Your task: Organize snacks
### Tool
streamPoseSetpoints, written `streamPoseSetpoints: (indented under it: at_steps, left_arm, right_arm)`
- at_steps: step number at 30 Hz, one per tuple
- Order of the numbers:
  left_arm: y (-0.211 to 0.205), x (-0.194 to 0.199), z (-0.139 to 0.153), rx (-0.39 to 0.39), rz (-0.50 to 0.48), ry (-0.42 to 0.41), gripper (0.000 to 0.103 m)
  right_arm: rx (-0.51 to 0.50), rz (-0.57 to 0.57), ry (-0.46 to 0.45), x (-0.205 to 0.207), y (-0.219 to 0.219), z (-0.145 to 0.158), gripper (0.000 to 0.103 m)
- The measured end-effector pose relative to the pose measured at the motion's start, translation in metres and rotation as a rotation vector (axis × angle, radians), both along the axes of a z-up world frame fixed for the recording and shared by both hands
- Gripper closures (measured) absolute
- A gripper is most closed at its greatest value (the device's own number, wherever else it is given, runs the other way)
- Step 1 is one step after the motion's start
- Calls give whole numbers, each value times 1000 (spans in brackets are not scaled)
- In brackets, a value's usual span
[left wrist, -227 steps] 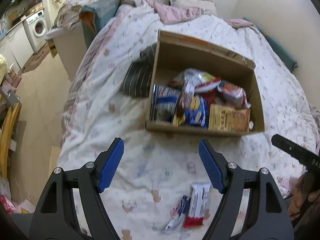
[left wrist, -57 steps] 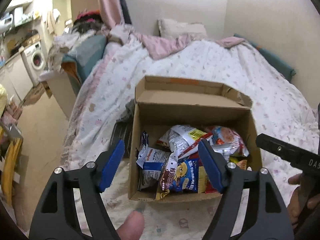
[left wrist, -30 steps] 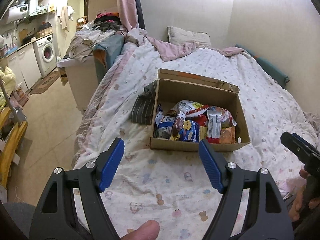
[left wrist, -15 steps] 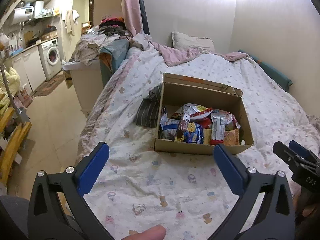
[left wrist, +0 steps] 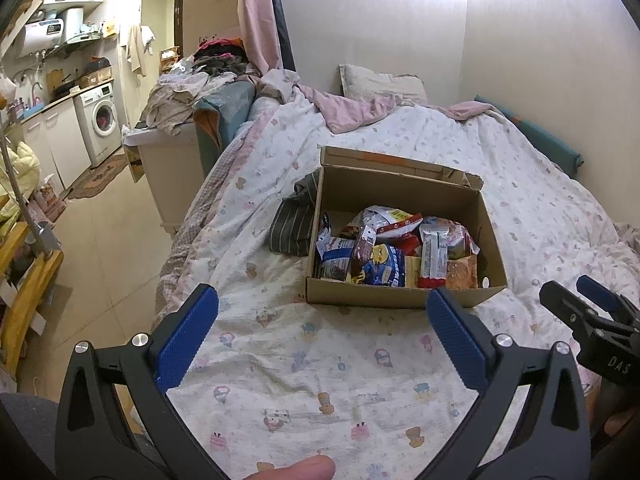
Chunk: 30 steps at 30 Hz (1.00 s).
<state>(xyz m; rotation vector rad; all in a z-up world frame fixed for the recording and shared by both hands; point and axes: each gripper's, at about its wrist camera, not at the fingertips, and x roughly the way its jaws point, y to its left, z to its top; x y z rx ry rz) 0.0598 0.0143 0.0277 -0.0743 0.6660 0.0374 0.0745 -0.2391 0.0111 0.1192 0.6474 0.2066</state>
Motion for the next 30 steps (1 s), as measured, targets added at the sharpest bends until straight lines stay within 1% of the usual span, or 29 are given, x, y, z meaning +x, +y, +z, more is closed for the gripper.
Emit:
streamPoseSetpoints:
  at_steps: [30]
  left_arm:
    - [0,-2,-3,2,0,4,0]
  right_arm:
    - [4,-7,-10,4,-2,3,0]
